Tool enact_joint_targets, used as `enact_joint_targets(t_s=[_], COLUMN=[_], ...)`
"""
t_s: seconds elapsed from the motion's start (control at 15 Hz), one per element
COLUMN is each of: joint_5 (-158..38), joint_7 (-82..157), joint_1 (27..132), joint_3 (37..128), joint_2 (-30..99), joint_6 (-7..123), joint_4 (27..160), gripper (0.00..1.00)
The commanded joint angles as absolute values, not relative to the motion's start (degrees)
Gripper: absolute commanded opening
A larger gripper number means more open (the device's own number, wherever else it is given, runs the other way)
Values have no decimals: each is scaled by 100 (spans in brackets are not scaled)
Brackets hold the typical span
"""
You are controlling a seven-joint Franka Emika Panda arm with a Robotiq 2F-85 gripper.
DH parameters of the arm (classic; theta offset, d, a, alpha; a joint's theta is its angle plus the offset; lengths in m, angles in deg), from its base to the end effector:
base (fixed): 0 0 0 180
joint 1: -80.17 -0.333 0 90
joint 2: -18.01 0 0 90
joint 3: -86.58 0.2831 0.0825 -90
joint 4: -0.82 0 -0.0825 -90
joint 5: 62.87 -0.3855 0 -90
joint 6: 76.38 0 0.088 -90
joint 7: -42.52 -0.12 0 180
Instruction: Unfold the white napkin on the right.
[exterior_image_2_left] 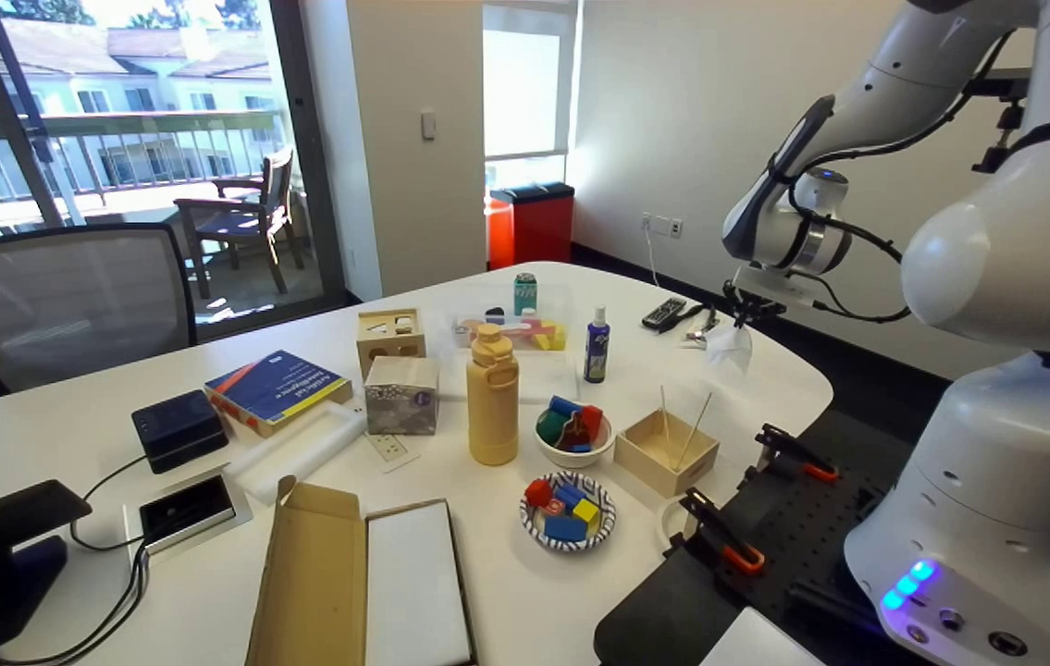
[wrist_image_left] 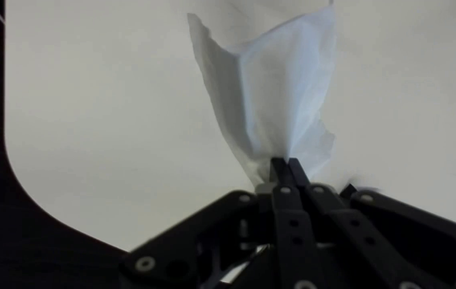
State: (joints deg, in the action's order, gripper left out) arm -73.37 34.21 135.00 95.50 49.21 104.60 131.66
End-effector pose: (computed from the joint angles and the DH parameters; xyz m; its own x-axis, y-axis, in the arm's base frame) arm 0.3659 -0.3924 0.1080 0.3531 -0.8909 0.2858 -0.8936 -0.4116 -0.1791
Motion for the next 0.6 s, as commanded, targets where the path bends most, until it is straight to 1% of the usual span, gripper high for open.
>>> enact_joint_targets(t_s=[0.0,0.13,0.33,0.53], joint_5=[-7518,-7658,-7777,-7752], joint_7=[3139,3144,3215,3326], joint_1=[12333,12139,12139,12518], joint_3=[8679,8718,8969,9429], joint_2=[5411,5755,6182,6574], joint_6=[10331,10478,10641,10875], joint_4=[12718,12466,12073,11725], gripper=[0,0,0,0])
